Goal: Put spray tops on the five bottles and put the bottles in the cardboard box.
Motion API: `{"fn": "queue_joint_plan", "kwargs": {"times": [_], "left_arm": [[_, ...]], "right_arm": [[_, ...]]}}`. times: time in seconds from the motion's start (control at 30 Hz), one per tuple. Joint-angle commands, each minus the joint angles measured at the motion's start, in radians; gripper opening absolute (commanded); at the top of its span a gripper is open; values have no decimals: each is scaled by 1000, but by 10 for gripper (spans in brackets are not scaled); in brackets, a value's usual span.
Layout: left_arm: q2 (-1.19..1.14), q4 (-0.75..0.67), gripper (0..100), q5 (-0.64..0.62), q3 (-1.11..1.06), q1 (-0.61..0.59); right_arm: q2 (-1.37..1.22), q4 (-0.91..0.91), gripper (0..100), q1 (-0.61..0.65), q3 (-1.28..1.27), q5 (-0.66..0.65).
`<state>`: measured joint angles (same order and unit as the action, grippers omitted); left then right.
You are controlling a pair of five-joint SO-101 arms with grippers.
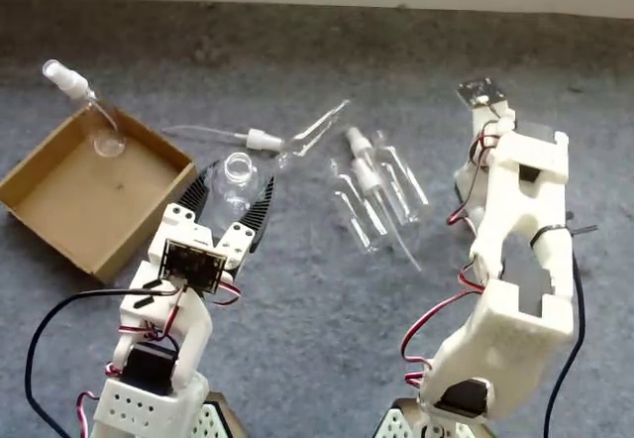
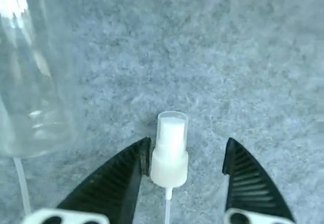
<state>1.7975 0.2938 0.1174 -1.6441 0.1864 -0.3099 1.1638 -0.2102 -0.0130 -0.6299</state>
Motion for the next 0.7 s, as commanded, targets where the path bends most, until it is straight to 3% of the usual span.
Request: {"fn": "queue_joint_plan", "kwargs": {"times": [0.0,0.23,0.43,0.67], "left_arm": [[19,-5,56,-9,7,12],[19,-9,56,-11,5,81],[19,-11,56,-11,5,174],[19,-32,56,-11,4,275]], "right_arm": [[-2,8,220,19,59,-40],[-117,7,214,27,59,-40],[-163,8,43,21,68,-40],[-73,36,41,-21,114,-34]]}}
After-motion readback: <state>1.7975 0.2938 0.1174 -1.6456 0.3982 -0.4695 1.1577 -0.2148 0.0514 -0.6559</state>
